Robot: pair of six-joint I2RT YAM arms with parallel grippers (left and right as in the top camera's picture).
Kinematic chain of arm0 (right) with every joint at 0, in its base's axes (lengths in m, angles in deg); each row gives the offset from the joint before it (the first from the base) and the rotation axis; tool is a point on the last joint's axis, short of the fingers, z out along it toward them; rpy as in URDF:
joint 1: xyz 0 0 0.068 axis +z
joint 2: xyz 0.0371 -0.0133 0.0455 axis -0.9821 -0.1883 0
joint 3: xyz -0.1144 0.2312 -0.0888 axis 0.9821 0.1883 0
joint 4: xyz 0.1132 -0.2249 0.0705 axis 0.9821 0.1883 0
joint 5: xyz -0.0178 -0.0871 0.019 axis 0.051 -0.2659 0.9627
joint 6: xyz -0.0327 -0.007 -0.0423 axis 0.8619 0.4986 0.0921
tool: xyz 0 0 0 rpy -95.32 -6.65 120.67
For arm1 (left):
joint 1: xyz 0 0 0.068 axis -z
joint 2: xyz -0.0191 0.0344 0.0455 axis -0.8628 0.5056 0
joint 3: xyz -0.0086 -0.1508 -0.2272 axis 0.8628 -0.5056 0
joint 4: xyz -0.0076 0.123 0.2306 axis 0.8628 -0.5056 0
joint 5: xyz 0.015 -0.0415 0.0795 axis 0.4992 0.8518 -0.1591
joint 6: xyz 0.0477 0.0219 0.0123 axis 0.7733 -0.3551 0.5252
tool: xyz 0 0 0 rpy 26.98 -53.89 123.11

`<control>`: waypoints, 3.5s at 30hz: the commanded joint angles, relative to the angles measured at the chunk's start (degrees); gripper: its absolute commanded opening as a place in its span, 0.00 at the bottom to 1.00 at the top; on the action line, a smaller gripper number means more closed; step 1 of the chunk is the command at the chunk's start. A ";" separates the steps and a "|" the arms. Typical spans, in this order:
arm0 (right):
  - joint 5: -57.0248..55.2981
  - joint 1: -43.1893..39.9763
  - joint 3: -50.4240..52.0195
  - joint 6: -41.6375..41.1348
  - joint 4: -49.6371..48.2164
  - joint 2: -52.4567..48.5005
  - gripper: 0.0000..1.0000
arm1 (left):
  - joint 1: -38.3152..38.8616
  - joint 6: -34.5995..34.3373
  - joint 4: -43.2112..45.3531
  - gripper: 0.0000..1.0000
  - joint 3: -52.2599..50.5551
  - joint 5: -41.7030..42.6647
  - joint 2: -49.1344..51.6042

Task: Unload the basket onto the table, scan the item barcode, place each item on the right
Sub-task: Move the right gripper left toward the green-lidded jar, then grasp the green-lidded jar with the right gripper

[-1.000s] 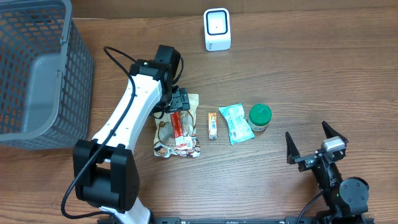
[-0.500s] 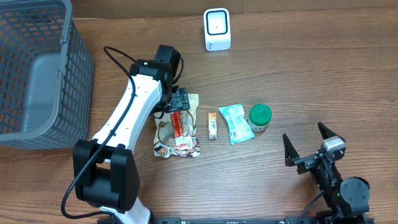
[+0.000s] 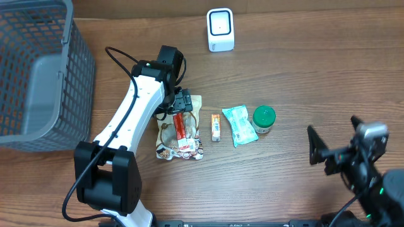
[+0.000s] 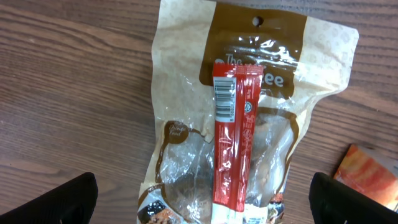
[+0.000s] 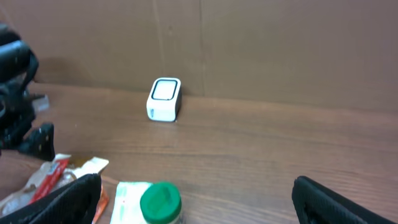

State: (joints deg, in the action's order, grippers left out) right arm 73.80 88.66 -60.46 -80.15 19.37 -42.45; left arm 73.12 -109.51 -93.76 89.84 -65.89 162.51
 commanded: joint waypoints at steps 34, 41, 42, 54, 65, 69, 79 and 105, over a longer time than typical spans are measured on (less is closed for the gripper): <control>3.50 3.61 -53.40 -24.76 41.83 -79.91 1.00 | -0.02 -0.83 -0.09 1.00 0.85 -0.72 -0.61; 0.74 9.62 -47.21 -25.99 35.30 -79.91 1.00 | -0.02 -0.83 -0.09 1.00 0.85 -0.72 -0.61; 0.13 10.69 -46.03 -26.01 33.57 -79.89 1.00 | -0.02 -0.83 -0.09 1.00 0.85 -0.72 -0.61; -6.62 14.93 -35.93 -30.95 22.80 -79.91 1.00 | -0.02 -0.83 -0.09 1.00 0.85 -0.72 -0.61; -6.67 14.91 -31.23 -30.88 19.30 -79.91 0.93 | -0.02 -0.83 -0.09 1.00 0.85 -0.72 -0.61; -6.64 14.93 -31.04 -30.86 19.30 -79.91 0.84 | -0.02 -0.83 -0.09 1.00 0.85 -0.72 -0.61; -9.33 14.91 -30.93 -26.91 19.96 -79.91 0.74 | 0.02 -0.83 -0.09 1.00 0.85 -0.72 -0.61; -12.24 14.84 -30.93 -26.97 18.88 -79.89 0.86 | 0.02 -0.83 -0.09 1.00 0.85 -0.72 -0.61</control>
State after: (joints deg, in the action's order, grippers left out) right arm 62.17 103.55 -91.96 -106.95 38.43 -122.71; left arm 73.12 -109.51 -93.72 89.93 -66.09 162.51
